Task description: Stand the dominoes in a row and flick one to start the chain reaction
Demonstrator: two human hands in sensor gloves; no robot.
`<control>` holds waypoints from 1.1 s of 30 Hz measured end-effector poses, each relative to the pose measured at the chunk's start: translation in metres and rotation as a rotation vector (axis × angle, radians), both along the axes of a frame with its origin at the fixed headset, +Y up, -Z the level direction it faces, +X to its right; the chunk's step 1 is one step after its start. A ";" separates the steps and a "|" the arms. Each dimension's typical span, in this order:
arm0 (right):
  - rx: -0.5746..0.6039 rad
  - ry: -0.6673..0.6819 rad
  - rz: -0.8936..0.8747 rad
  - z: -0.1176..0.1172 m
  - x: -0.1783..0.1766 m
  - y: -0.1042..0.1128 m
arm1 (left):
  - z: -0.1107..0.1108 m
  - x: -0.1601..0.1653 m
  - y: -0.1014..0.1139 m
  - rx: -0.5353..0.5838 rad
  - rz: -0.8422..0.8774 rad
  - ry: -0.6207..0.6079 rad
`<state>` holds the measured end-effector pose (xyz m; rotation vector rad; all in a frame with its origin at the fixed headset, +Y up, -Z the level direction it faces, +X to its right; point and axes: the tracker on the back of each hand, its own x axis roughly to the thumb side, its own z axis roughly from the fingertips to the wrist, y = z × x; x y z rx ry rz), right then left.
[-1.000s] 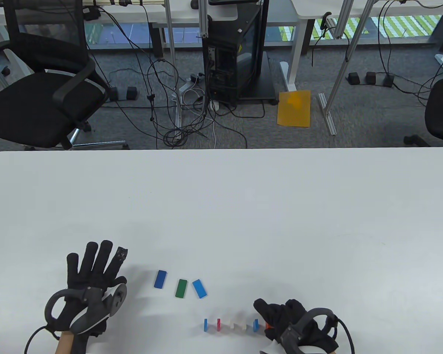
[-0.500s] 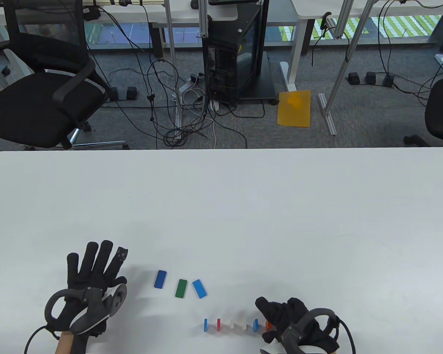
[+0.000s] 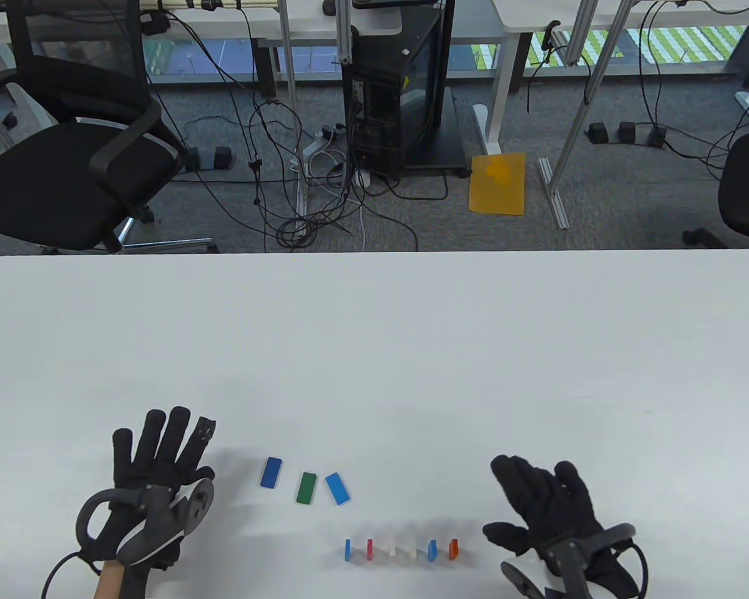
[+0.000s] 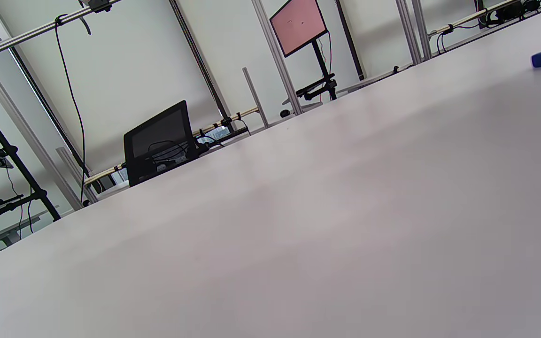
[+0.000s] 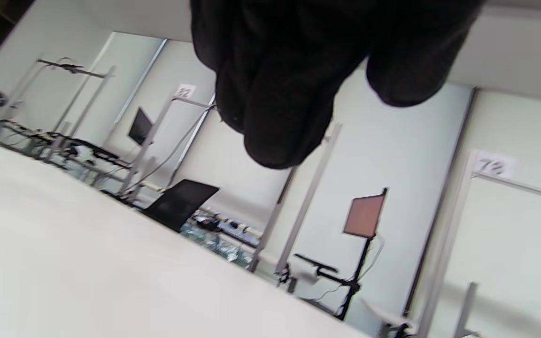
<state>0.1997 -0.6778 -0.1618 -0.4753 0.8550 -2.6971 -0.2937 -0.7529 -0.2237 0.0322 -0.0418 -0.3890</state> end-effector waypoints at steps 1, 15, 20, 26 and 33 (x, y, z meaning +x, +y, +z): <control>0.015 -0.051 -0.016 -0.002 0.011 0.007 | 0.000 0.001 0.000 -0.001 -0.002 -0.003; -0.222 -0.327 -0.234 -0.043 0.072 -0.038 | 0.000 0.001 0.000 -0.007 0.000 -0.006; -0.348 -0.364 -0.075 -0.053 0.065 -0.069 | 0.001 0.005 -0.002 -0.007 -0.009 -0.014; -0.383 -0.333 -0.194 -0.056 0.064 -0.075 | 0.001 0.010 -0.005 -0.035 -0.037 -0.029; -0.354 -0.363 -0.144 -0.054 0.065 -0.072 | 0.002 0.019 0.006 0.018 0.081 -0.070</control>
